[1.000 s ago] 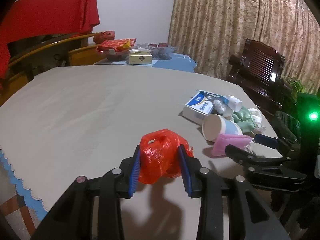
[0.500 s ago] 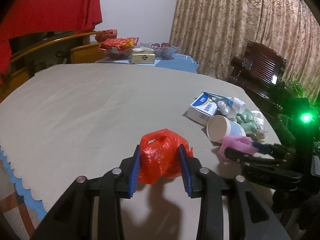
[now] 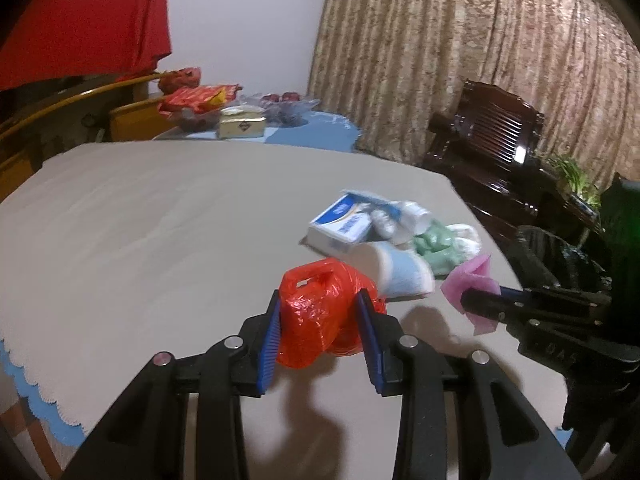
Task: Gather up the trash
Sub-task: 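Carry the red bag and pink mask over the bin and release both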
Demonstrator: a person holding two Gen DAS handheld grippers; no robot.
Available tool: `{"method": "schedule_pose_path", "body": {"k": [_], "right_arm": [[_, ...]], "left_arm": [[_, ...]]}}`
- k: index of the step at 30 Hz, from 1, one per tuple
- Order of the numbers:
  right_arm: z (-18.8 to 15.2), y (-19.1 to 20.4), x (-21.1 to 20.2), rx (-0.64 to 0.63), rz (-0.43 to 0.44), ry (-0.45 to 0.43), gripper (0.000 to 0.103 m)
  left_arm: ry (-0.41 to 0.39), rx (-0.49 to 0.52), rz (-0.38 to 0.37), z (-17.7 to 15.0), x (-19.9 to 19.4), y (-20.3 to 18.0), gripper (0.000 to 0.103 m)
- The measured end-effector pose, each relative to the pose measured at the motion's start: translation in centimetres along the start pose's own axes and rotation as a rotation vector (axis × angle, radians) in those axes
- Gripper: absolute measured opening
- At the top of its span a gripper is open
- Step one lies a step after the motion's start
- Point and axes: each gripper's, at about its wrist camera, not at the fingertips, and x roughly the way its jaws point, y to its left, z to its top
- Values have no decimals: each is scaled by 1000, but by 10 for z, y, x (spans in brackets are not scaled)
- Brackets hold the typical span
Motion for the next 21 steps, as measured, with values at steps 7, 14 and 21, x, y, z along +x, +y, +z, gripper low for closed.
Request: {"method": "schedule_pose_path", "body": {"k": [7,14,21], "right_arm": [[8,-26,-41,24,-36,-78,16],[10,-67,-93,68,-108,-168,16],[4,-117,-134,120,-206,-228,16]], "left_arm": [[-28,42,-62,20,-2,-40,36],[-58,94,-153,42,1,-96,36],[-74,141,-244,57,11,-157,36]]}}
